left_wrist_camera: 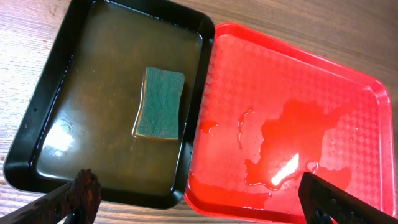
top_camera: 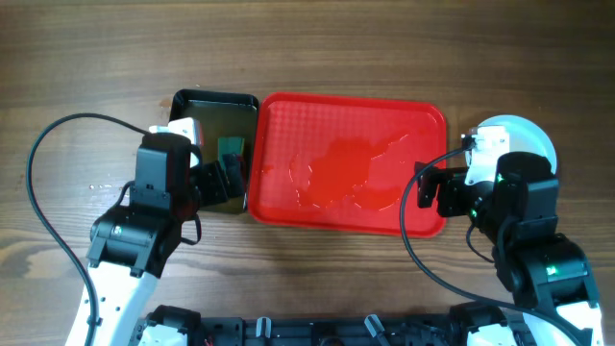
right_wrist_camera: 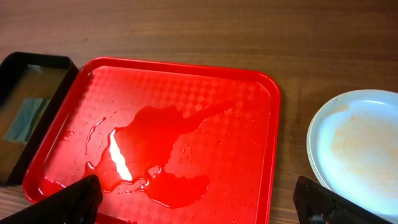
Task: Clean dirty plates on tray and stack at the side
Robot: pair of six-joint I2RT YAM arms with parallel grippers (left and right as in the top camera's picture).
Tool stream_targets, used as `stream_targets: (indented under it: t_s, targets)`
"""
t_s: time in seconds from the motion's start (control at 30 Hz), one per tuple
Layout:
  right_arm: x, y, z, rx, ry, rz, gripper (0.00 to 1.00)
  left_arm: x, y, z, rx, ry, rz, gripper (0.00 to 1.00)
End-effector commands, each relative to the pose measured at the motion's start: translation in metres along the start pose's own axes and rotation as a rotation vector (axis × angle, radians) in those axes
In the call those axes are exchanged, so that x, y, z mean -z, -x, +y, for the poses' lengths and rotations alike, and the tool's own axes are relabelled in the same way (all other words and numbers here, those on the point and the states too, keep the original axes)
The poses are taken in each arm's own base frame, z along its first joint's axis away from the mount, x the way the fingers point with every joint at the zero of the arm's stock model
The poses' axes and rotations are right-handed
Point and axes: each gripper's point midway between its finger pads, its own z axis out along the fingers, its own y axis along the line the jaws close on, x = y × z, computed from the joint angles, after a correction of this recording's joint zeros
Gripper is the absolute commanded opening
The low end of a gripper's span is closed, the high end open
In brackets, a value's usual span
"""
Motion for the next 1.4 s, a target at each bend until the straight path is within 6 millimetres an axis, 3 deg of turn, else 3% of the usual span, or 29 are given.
stream_targets:
  t_s: [0.0,0.27,0.43,0.6,0.7,0.83,1.07,1.23,1.33,1.37]
  targets:
    - [-0.008,-0.005,-0.003,-0.008,-0.02,0.035,1.0,-0.004,-0.004,0.002,0.015,0.011,0.013,1.0]
    - [-0.055,-0.038,-0.011,-0.022,-0.049,0.247,1.0,-0.009,-0.007,0.004,0.015,0.021,0.033,1.0]
    - [-0.036,-0.033,-0.013,-0.005,-0.046,0.091,0.99,-0.009,-0.007,0.004,0.015,0.02,0.033,1.0]
    - [0.003,-0.011,-0.009,0.048,0.001,-0.391,1.0,-0.009,-0.007,0.004,0.015,0.021,0.033,1.0]
    - [0.026,-0.012,-0.018,0.04,-0.024,-0.633,0.99,-0.009,-0.007,0.004,0.015,0.021,0.033,1.0]
    - [0.034,-0.006,-0.032,0.024,-0.074,-0.751,0.99,-0.009,-0.007,0.004,0.015,0.021,0.033,1.0]
    - [0.04,0.003,-0.04,0.151,-0.15,-0.896,0.99,-0.009,-0.007,0.004,0.015,0.021,0.033,1.0]
    - [0.024,-0.008,-0.043,0.193,-0.163,-0.896,1.0,-0.009,-0.007,0.004,0.015,0.021,0.033,1.0]
    - [-0.008,-0.038,-0.045,0.235,-0.155,-0.714,0.99,-0.009,-0.007,0.004,0.015,0.021,0.033,1.0]
    - [-0.01,-0.04,-0.043,0.226,-0.137,-0.703,1.0,-0.009,-0.007,0.004,0.015,0.021,0.033,1.0]
